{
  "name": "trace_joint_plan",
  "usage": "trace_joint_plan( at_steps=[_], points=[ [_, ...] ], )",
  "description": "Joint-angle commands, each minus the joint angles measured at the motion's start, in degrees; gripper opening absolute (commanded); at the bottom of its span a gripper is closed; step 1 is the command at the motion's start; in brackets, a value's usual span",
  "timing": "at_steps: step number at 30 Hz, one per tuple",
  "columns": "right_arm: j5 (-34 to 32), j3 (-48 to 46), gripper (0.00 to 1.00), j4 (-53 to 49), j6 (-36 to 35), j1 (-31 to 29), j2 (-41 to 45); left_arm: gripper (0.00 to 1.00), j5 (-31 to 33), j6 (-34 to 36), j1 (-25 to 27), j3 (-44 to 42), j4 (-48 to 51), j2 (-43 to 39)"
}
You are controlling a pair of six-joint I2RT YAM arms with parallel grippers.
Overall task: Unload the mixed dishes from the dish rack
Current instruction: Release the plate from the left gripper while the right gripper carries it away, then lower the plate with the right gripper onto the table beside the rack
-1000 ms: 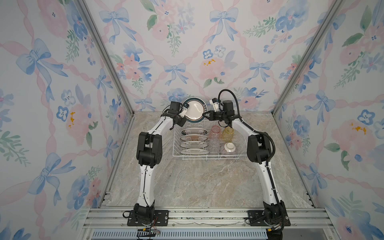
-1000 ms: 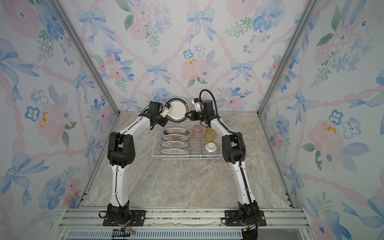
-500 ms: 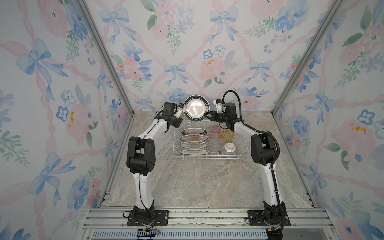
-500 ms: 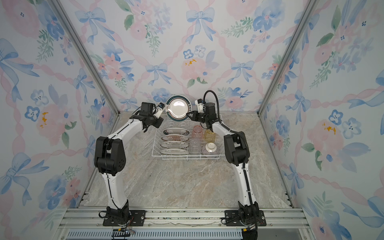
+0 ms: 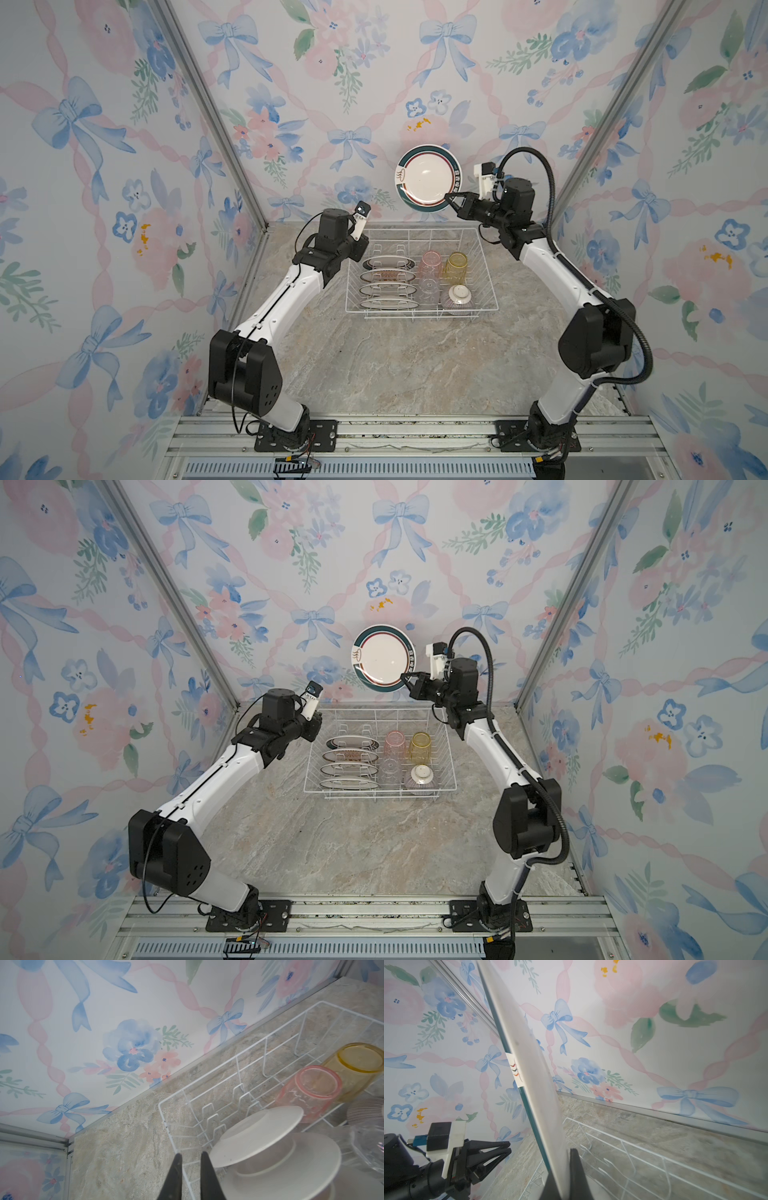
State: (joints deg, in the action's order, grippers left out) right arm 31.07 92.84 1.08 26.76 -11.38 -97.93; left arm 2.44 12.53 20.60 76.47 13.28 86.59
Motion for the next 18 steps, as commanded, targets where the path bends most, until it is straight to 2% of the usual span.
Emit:
trace_joint_plan(
  at_steps=[1,6,10,14,18],
  points=[
    [-6.8,-5.5,0.00,-15.5,-5.4,5.5,9.8,0.15,2.7,-4.9,2.8,-3.3,-0.1,-3.3],
    [-7.9,-19.7,0.00,-23.2,-4.4,20.1,22.5,0.16,2.2,-7.0,4.0,-4.3,-0.1,-5.9],
    [-5.6,-29.5,0.00,-23.9,-3.4,30.9,25.2,0.19,1.1,-7.2,4.3,-2.7,0.1,-5.8],
    [-2.0,-35.3,0.00,-21.3,-1.9,35.3,22.8,0.19,-0.2,-8.2,4.5,-0.7,0.8,-5.0],
    [1.3,-37.8,0.00,-18.8,-0.9,35.8,19.6,0.20,0.1,-8.3,5.0,0.5,2.0,-4.7]
  ],
)
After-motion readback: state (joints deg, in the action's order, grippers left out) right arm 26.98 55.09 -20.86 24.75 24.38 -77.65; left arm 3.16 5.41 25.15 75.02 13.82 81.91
